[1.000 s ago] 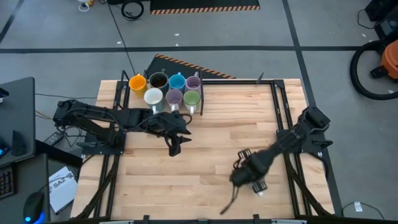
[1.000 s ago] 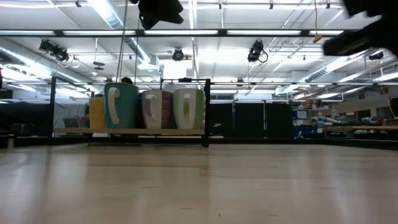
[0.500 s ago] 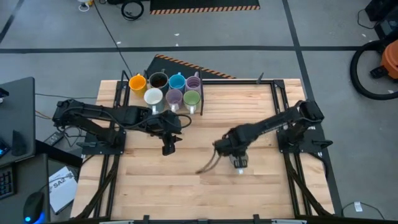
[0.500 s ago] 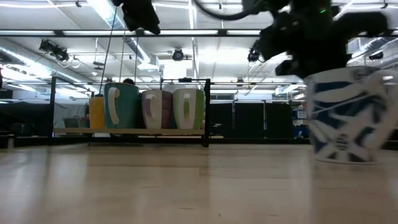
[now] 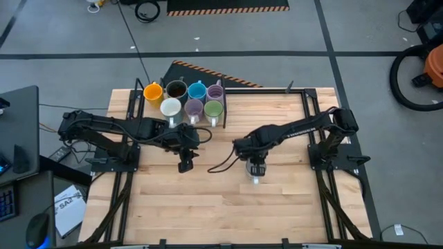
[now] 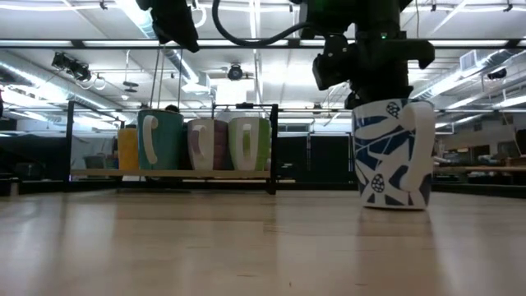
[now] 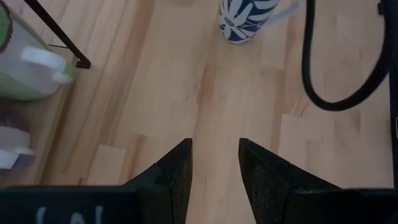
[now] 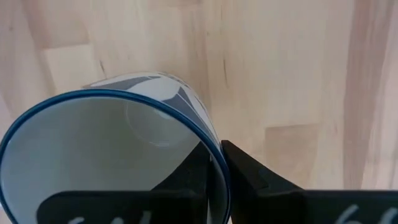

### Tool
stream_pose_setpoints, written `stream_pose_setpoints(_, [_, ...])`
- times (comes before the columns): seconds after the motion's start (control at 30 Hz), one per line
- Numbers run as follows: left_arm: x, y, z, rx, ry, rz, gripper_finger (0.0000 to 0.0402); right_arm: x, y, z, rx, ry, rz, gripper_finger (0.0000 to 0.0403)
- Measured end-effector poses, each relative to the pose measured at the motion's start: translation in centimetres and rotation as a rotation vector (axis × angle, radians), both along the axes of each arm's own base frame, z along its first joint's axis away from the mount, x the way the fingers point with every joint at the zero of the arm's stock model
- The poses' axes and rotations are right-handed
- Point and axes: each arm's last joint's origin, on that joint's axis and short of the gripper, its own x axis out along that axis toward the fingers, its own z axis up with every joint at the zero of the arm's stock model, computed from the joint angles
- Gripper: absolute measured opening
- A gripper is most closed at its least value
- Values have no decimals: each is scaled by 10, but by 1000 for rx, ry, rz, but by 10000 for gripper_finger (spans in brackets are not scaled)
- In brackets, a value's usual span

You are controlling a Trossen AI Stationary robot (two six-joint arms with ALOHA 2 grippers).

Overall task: Place coffee mugs
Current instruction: Put the blue patterned mug on the shelf

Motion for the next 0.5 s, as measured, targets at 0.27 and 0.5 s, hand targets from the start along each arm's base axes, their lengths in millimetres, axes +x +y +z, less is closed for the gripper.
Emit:
stream_pose_setpoints(0.27, [1, 0, -1, -10, -3, 25, 137, 0, -1, 0, -1, -4, 2, 55])
stream_pose_setpoints(0.5, [1, -5, -2, 115, -23, 59, 137, 1, -1, 3, -3, -3, 10, 85])
